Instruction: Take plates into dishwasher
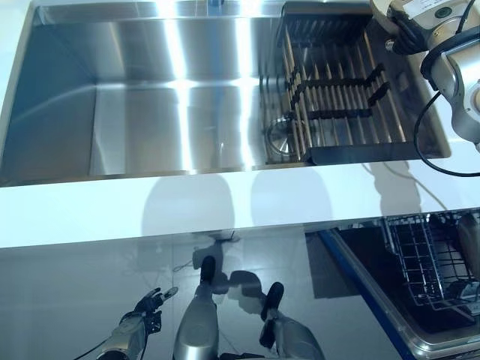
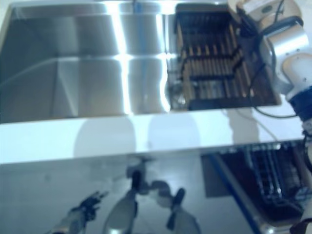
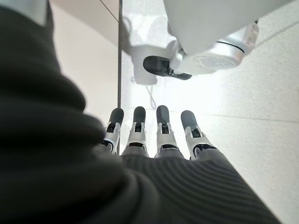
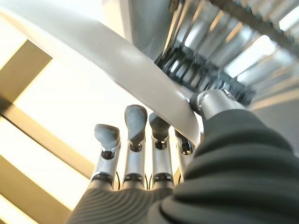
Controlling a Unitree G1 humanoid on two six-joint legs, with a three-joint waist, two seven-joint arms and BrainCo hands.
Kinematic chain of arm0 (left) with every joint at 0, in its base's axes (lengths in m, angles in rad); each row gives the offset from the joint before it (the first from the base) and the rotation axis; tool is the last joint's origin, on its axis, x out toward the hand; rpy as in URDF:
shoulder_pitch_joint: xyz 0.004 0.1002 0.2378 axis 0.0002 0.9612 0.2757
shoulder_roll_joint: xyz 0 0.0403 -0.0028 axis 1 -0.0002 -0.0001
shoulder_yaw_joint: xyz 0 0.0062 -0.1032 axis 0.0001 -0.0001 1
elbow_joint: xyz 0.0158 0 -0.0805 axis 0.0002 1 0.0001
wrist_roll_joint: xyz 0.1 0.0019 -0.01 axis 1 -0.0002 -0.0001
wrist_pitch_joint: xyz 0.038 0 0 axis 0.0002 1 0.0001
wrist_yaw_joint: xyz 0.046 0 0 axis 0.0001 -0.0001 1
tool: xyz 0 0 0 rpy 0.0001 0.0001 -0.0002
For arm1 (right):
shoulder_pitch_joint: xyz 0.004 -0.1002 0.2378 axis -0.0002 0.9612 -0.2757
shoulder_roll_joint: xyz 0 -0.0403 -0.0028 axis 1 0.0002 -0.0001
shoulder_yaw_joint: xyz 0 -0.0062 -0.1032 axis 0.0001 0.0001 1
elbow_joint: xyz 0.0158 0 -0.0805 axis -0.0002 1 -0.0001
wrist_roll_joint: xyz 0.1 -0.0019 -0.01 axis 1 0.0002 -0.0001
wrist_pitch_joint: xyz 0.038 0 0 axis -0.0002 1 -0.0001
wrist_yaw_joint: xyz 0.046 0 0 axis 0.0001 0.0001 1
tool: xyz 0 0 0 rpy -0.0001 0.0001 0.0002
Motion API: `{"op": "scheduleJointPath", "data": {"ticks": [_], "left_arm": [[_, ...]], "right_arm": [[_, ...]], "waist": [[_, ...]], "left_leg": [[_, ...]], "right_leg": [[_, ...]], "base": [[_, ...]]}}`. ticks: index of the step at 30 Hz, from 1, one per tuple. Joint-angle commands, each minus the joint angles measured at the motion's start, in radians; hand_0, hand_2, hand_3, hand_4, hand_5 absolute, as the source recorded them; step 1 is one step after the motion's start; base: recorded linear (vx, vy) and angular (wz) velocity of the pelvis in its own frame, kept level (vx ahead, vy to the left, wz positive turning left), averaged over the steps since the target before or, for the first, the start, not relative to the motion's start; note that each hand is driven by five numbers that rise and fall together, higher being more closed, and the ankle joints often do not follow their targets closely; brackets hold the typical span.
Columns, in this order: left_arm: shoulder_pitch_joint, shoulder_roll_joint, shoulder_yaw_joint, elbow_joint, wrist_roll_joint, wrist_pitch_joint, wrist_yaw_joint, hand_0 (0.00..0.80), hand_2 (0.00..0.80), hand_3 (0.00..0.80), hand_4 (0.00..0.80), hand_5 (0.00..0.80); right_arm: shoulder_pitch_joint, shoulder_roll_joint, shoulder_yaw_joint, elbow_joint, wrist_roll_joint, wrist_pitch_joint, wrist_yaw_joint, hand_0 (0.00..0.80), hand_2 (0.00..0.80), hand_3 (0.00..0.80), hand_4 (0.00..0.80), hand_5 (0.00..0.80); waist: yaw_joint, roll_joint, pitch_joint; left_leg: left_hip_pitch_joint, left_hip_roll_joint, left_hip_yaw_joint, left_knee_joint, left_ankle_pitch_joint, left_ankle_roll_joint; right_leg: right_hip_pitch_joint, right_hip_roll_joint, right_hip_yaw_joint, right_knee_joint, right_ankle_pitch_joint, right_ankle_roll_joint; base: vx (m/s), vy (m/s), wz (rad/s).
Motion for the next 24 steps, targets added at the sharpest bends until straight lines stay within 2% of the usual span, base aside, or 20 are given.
{"op": "scheduleJointPath", "data": {"ticks": [1, 4, 6, 7, 12, 19, 24], "left_arm": [[0.072, 0.026, -0.019, 0.059, 0.068, -0.020, -0.004, 0.000, 0.000, 0.000, 0.000, 0.000], [0.078, 0.023, -0.018, 0.072, 0.090, -0.032, -0.010, 0.000, 0.000, 0.000, 0.000, 0.000], [0.076, 0.018, -0.016, 0.089, 0.112, -0.036, -0.013, 0.000, 0.000, 0.000, 0.000, 0.000], [0.076, 0.018, -0.015, 0.095, 0.120, -0.039, -0.014, 0.000, 0.000, 0.000, 0.000, 0.000], [0.068, 0.011, -0.014, 0.150, 0.154, -0.057, -0.022, 0.000, 0.000, 0.000, 0.000, 0.000], [0.057, 0.007, -0.011, 0.217, 0.199, -0.081, -0.040, 0.000, 0.000, 0.000, 0.000, 0.000], [0.036, 0.008, -0.008, 0.247, 0.230, -0.075, -0.056, 0.000, 0.000, 0.000, 0.000, 0.000]], "right_arm": [[-0.071, -0.029, -0.015, 0.053, 0.201, 0.071, -0.069, 0.800, 0.800, 0.800, 0.800, 0.800], [-0.051, -0.025, -0.063, 0.076, 0.389, 0.079, -0.055, 0.800, 0.800, 0.800, 0.800, 0.800], [0.012, -0.008, -0.153, 0.110, 0.576, 0.078, -0.032, 0.800, 0.800, 0.800, 0.800, 0.800], [0.032, -0.003, -0.181, 0.118, 0.621, 0.079, -0.028, 0.800, 0.800, 0.800, 0.800, 0.800], [0.122, -0.012, -0.300, 0.166, 0.750, 0.057, 0.007, 0.800, 0.800, 0.800, 0.800, 0.800], [0.189, -0.063, -0.374, 0.213, 0.899, 0.054, 0.116, 0.800, 0.800, 0.800, 0.800, 0.800], [0.245, -0.093, -0.436, 0.243, 0.997, 0.081, 0.214, 0.800, 0.800, 0.800, 0.800, 0.800]], "waist": [[-0.009, -0.030, -0.115], [-0.018, -0.034, -0.134], [-0.033, -0.036, -0.156], [-0.038, -0.037, -0.162], [-0.068, -0.047, -0.195], [-0.124, -0.057, -0.244], [-0.163, -0.060, -0.271]], "left_leg": [[0.102, -0.041, 0.065, -0.003, -0.127, 0.028], [0.123, -0.039, 0.077, -0.003, -0.135, 0.026], [0.148, -0.035, 0.093, -0.003, -0.142, 0.024], [0.155, -0.032, 0.098, -0.003, -0.144, 0.023], [0.195, -0.015, 0.134, -0.003, -0.157, 0.020], [0.236, 0.003, 0.175, -0.003, -0.172, 0.015], [0.257, 0.011, 0.203, -0.003, -0.180, 0.011]], "right_leg": [[0.002, -0.007, 0.021, 0.001, 0.020, 0.060], [0.016, -0.005, 0.028, 0.001, 0.016, 0.058], [0.030, 0.000, 0.042, 0.001, 0.012, 0.055], [0.033, 0.001, 0.046, 0.001, 0.012, 0.054], [0.047, 0.012, 0.076, 0.001, 0.009, 0.052], [0.049, 0.027, 0.129, 0.001, 0.009, 0.050], [0.051, 0.038, 0.162, 0.001, 0.008, 0.047]], "base": [[0.023, -0.003, -0.08], [0.024, 0.004, -0.14], [0.040, 0.007, -0.17], [0.028, -0.006, -0.21], [0.040, -0.024, -0.28], [0.048, -0.020, -0.31], [0.056, -0.009, -0.28]]}}
